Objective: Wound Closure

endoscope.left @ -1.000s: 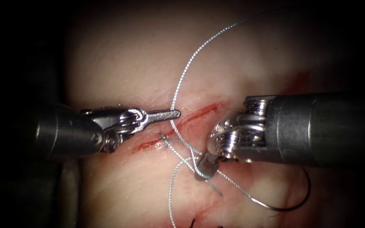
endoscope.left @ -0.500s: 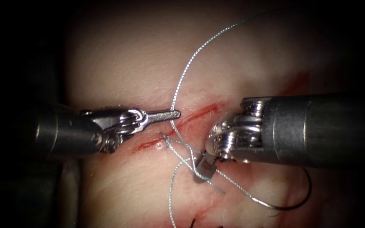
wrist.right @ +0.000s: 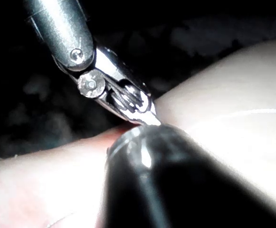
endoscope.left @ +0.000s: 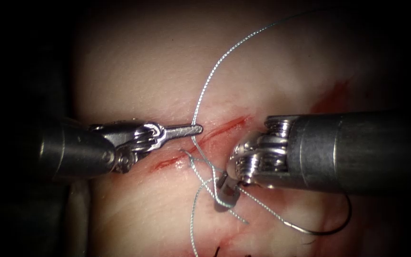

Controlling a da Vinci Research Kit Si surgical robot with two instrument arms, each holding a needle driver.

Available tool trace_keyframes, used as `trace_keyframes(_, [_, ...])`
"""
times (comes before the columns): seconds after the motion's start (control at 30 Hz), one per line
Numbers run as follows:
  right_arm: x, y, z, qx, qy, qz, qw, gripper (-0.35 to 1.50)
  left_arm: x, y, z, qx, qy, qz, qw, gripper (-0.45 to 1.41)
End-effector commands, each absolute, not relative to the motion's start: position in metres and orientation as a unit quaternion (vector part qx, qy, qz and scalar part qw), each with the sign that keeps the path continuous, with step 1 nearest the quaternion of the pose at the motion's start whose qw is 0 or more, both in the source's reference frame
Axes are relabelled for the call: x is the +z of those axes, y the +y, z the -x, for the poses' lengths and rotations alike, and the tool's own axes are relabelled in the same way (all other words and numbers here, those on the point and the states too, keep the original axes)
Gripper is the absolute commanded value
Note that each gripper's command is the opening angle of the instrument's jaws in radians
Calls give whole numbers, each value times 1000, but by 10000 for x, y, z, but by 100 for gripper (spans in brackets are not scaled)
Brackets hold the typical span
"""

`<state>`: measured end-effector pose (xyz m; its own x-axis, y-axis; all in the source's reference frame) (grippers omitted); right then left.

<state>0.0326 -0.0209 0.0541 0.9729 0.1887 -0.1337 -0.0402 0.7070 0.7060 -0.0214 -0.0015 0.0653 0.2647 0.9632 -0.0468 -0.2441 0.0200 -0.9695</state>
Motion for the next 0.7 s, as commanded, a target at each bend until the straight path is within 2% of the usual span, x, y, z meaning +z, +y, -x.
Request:
trace_keyframes(0.03, [542, -208, -335, 62, 99, -378, 919, 32, 659, -17, 218, 489, -359, 501, 617, -45])
trace_keyframes(0.3, [547, -214, -341, 60, 98, -374, 920, 27, 658, -17, 217, 491, -358, 502, 616, -45])
trace_keyframes(0.4, [551, -218, -341, 60, 96, -373, 921, 10, 658, -18, 216, 491, -359, 502, 615, -45])
trace_keyframes(0.43, [552, -219, -341, 61, 96, -372, 921, 0, 658, -18, 215, 491, -359, 502, 615, -45])
trace_keyframes(0.5, [554, -218, -341, 64, 100, -364, 924, -31, 658, -18, 215, 491, -359, 502, 615, -45])
trace_keyframes(0.7, [549, -211, -340, 91, 99, -341, 931, -35, 658, -19, 213, 493, -359, 503, 613, -45])
